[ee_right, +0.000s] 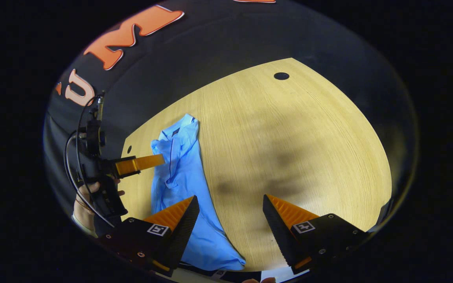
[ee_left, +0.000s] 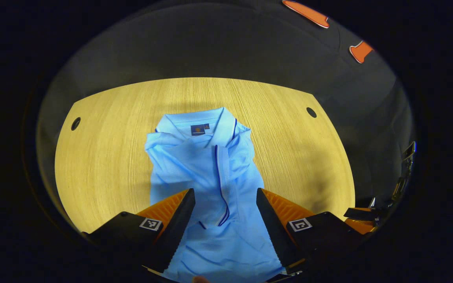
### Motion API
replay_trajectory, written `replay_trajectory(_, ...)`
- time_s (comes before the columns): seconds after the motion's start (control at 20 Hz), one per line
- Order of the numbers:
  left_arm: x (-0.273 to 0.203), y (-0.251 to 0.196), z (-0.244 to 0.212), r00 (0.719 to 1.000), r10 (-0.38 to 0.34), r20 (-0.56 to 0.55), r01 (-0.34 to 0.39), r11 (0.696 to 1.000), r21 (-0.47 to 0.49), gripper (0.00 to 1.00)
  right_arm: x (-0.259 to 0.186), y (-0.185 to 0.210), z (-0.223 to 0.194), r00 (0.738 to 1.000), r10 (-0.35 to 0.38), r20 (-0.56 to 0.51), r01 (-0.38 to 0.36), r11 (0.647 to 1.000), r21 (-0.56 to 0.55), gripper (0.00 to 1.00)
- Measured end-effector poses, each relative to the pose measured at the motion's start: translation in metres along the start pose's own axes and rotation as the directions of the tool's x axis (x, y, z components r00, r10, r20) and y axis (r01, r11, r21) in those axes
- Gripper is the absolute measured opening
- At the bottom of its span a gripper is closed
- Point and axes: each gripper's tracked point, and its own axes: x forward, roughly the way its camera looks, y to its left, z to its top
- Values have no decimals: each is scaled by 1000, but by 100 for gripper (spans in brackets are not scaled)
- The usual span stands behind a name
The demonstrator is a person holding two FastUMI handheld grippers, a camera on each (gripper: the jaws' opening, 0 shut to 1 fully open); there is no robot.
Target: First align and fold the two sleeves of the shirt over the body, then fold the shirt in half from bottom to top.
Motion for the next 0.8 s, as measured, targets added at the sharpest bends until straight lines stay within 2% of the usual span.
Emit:
replay_trajectory(0.2, -33, 29, -22, 1000, 15, 25, -15, 1000, -6, 100, 3, 19, -22, 999, -35, -11, 34, 996, -82, 98)
replay_trajectory(0.5, -71, 85, -85, 997, 76, 21, -76, 997, -20, 100, 7, 56, -65, 998, -40, -54, 31, 987, -160, 99)
replay_trajectory(0.8, -106, 121, -155, 995, 97, -15, -97, 992, -75, 100, 5, 64, -112, 991, -76, -115, 50, 975, -216, 98)
